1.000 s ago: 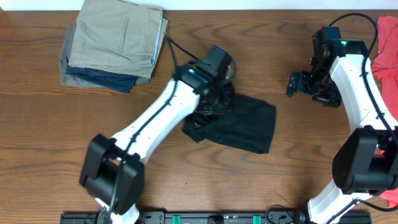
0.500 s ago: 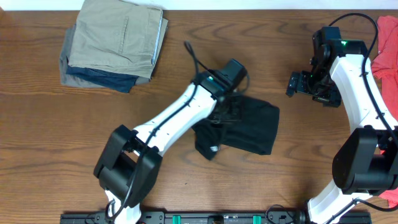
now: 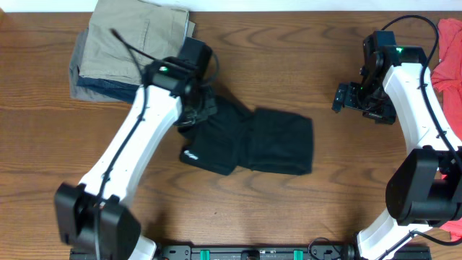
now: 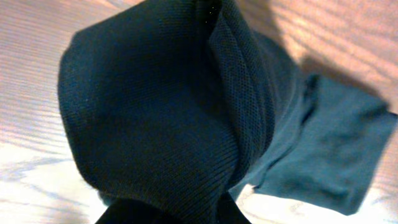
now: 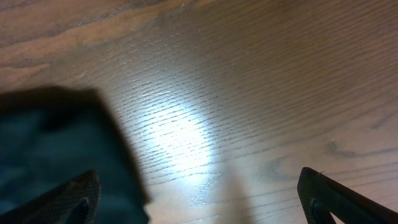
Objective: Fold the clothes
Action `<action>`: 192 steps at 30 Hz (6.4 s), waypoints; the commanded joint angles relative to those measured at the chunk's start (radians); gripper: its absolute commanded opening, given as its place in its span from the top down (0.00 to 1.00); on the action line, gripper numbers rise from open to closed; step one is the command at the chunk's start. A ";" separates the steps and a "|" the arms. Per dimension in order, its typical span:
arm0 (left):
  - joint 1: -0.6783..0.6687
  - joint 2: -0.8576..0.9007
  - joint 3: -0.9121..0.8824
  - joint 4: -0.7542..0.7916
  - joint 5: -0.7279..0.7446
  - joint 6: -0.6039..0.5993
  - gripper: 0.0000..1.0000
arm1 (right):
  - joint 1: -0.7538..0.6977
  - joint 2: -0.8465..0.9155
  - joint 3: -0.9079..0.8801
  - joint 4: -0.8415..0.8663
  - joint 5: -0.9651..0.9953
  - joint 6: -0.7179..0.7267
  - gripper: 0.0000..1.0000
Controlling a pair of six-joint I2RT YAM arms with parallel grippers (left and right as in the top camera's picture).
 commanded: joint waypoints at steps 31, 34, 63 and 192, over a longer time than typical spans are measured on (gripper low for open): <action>-0.417 0.232 0.006 0.353 -0.034 -0.177 0.94 | -0.006 -0.007 0.002 0.000 0.013 -0.011 0.01; -0.439 0.269 0.006 0.388 -0.033 -0.177 0.94 | -0.006 -0.007 0.002 0.000 0.013 -0.011 0.01; -0.412 0.085 0.007 0.132 -0.111 0.037 0.36 | -0.006 -0.007 0.002 0.000 0.013 -0.011 0.01; -0.547 0.203 -0.237 0.222 0.052 -0.674 0.93 | -0.006 -0.007 0.002 0.000 0.013 -0.011 0.01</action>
